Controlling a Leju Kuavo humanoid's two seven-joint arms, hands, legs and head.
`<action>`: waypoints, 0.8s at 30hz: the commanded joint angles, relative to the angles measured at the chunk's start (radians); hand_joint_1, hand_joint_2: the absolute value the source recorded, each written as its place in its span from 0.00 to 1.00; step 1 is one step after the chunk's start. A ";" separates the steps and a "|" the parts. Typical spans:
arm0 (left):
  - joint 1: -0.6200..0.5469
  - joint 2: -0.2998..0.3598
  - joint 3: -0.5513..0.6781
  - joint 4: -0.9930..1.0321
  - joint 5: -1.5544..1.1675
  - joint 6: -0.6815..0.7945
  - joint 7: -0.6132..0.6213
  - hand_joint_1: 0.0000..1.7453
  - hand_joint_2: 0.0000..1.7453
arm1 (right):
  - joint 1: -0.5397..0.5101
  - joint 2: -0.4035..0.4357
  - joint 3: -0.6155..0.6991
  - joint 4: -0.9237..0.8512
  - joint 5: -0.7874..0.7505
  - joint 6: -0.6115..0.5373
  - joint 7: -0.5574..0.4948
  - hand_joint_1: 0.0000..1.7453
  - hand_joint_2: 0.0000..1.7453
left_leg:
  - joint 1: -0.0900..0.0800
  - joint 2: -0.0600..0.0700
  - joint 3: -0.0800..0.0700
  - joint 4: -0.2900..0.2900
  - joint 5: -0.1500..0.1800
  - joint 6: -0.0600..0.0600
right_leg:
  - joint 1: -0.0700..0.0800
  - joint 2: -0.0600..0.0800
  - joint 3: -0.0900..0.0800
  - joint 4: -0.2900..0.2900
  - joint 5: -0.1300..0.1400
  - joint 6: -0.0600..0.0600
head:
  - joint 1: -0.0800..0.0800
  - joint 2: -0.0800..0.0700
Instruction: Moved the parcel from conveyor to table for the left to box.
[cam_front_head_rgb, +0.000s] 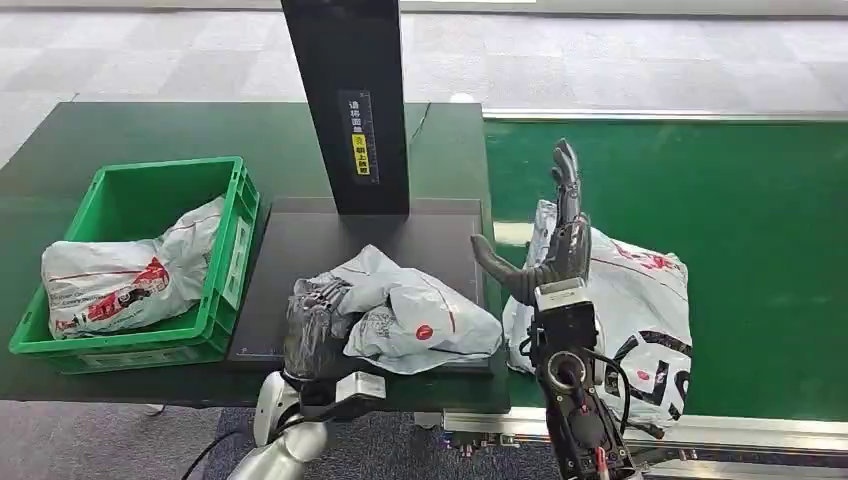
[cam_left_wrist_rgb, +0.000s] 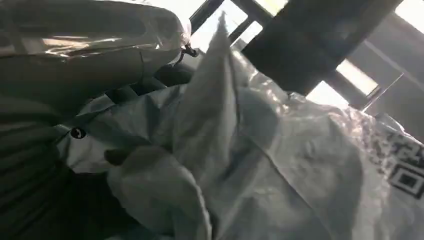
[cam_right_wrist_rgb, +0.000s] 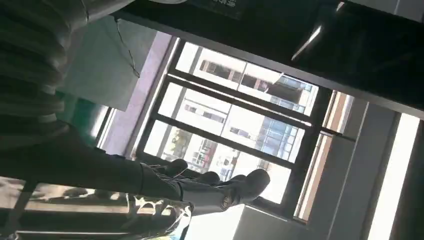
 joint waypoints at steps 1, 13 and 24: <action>0.030 0.044 -0.090 -0.253 0.111 0.111 -0.037 1.00 1.00 | -0.044 0.000 -0.012 0.061 -0.020 -0.007 -0.004 0.00 1.00 | 0.000 0.001 -0.001 0.000 0.000 0.000 | 0.000 0.001 -0.001 0.000 0.000 0.000 | 0.000 0.000; 0.086 -0.145 0.356 -0.458 0.057 0.111 -0.037 1.00 1.00 | -0.019 -0.011 -0.002 0.049 -0.038 -0.038 -0.009 0.00 1.00 | 0.000 0.003 0.001 0.000 0.000 0.000 | 0.001 0.003 0.000 -0.001 0.001 0.000 | 0.000 0.000; 0.075 -0.145 0.476 -0.452 0.086 0.111 -0.037 1.00 1.00 | -0.011 -0.014 0.005 0.042 -0.040 -0.042 -0.008 0.00 1.00 | 0.000 0.000 0.001 -0.001 0.000 0.000 | 0.001 0.000 0.001 -0.001 0.000 0.000 | 0.000 0.000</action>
